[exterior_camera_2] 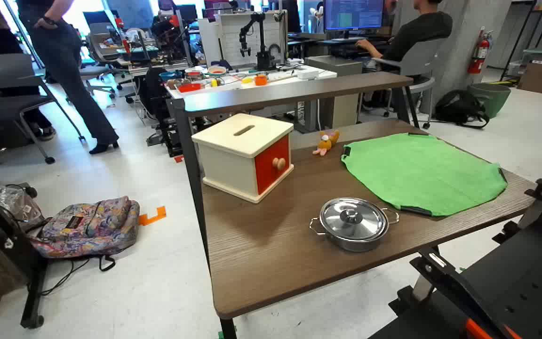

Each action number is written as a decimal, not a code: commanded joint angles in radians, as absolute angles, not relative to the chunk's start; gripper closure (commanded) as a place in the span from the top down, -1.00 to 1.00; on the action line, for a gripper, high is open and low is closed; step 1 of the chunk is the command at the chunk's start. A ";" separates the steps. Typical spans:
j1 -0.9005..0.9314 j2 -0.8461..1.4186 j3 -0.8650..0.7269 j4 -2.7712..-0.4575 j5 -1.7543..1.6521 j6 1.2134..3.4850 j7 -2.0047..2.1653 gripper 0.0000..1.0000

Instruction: Pull open the red drawer

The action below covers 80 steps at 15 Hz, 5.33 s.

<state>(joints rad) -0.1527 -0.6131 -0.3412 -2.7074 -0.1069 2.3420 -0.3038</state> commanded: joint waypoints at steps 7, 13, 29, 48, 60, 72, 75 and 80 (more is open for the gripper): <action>-0.132 -0.468 -0.308 -2.671 -0.064 2.380 -0.307 1.00; -0.028 -0.197 -0.278 -2.601 0.045 2.481 -0.356 1.00; 0.027 0.527 0.050 -2.100 0.035 2.554 -0.356 1.00; 0.085 0.662 0.133 -1.972 -0.078 2.790 -0.251 1.00; 0.096 0.742 0.130 -1.914 -0.088 2.788 -0.246 1.00; 0.121 0.793 0.141 -1.844 -0.091 2.806 -0.242 1.00; 0.122 0.797 0.139 -1.836 -0.093 2.809 -0.245 0.31; 0.115 0.792 0.135 -1.836 -0.093 2.821 -0.246 -0.46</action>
